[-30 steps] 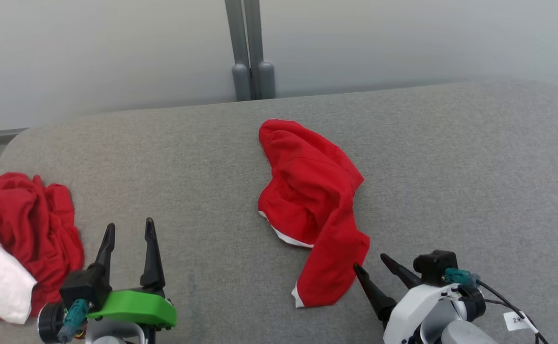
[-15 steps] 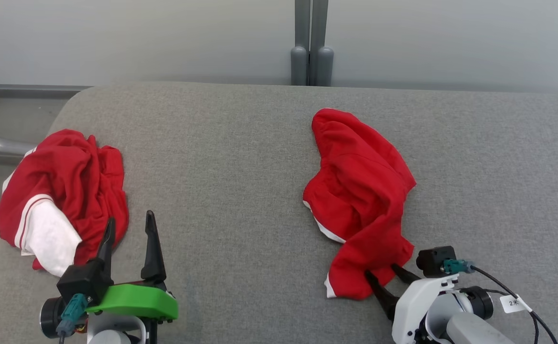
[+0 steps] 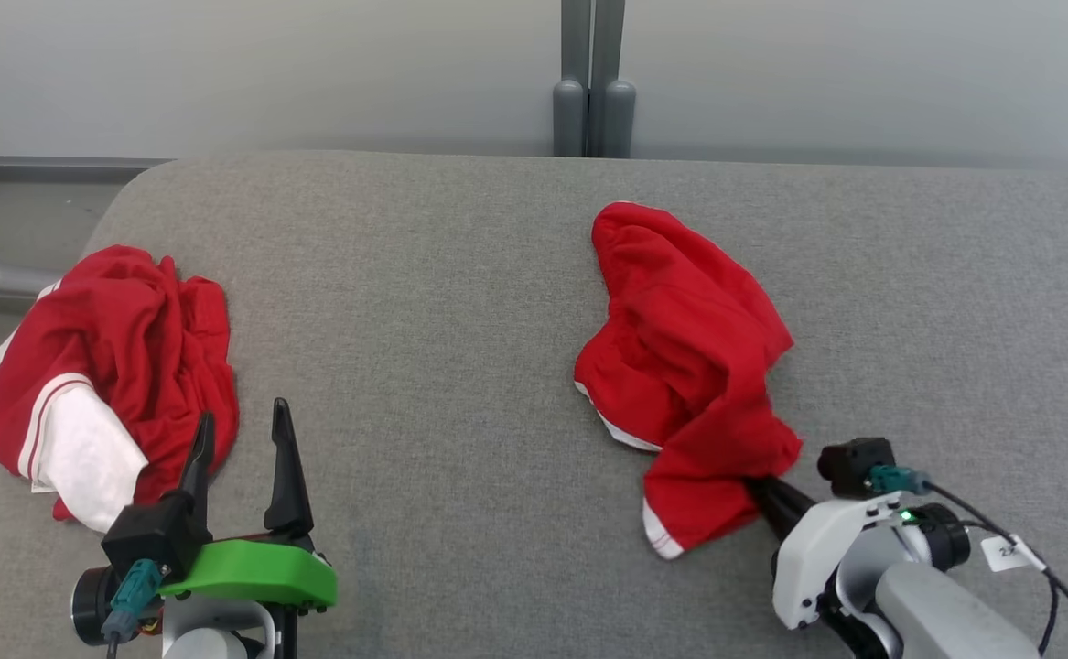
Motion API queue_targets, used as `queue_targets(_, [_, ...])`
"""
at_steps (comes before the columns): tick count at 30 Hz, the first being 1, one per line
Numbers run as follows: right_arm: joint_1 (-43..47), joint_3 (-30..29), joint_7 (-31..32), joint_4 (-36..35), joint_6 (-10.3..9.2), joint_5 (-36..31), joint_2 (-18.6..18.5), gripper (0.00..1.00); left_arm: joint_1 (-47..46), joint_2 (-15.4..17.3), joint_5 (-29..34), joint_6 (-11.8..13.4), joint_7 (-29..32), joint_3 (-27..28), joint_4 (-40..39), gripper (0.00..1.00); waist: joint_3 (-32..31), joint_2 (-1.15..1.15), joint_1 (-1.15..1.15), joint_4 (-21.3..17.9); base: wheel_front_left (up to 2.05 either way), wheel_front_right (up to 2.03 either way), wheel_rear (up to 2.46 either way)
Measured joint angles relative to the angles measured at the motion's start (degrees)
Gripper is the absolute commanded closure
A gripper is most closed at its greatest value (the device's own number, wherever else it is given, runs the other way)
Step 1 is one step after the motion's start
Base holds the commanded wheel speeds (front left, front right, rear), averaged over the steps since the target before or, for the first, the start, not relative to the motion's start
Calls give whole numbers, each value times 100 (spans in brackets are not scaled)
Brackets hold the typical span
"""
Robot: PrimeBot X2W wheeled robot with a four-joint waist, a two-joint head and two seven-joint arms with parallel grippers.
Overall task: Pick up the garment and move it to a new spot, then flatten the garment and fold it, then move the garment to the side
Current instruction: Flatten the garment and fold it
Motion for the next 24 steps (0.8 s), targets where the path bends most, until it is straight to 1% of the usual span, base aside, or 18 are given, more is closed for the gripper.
queue_targets(4, [-146, -175, 78, -263, -1, -100, -416, 100, -2, 0, -5, 0, 0, -11, -29, 0, 16, 0, 0, -113, 0, 0, 0])
queue_targets(7, [-236, -255, 287, -481, -1, -60, -750, 100, -30, -1, -7, 0, 0, -43, -44, 0, 88, 0, 0, -183, 0, 0, 0])
queue_targets(13, [-555, -310, 786, -804, -1, 248, -1526, 100, -235, -2, 15, -14, 0, -85, -70, 0, 378, 0, 0, -237, 0, 0, 0])
queue_targets(16, [-732, -302, 959, -783, -1, 448, -1806, 100, -358, -2, 56, -41, 0, -103, -62, 0, 533, 0, 0, -233, 0, 0, 0])
queue_targets(18, [-851, -261, 993, -692, -1, 703, -1902, 100, -413, -2, 69, -57, 0, -113, -52, 0, 625, 0, 0, -219, 0, 0, 0])
queue_targets(20, [-988, -164, 1063, -543, -1, 809, -1973, 100, -461, -2, 96, -65, 1, -112, -20, 0, 707, 0, 0, -196, 0, 0, 0])
queue_targets(23, [-1128, -57, 1002, -320, -1, 1074, -1989, 100, -502, -3, 157, -83, 0, -100, 22, 0, 757, 0, 0, -152, 0, 0, 0])
queue_targets(24, [-1171, -18, 962, -248, -1, 1137, -1982, 98, -504, -3, 169, -90, 0, -93, 38, 0, 754, 0, 0, -148, 0, 0, 0])
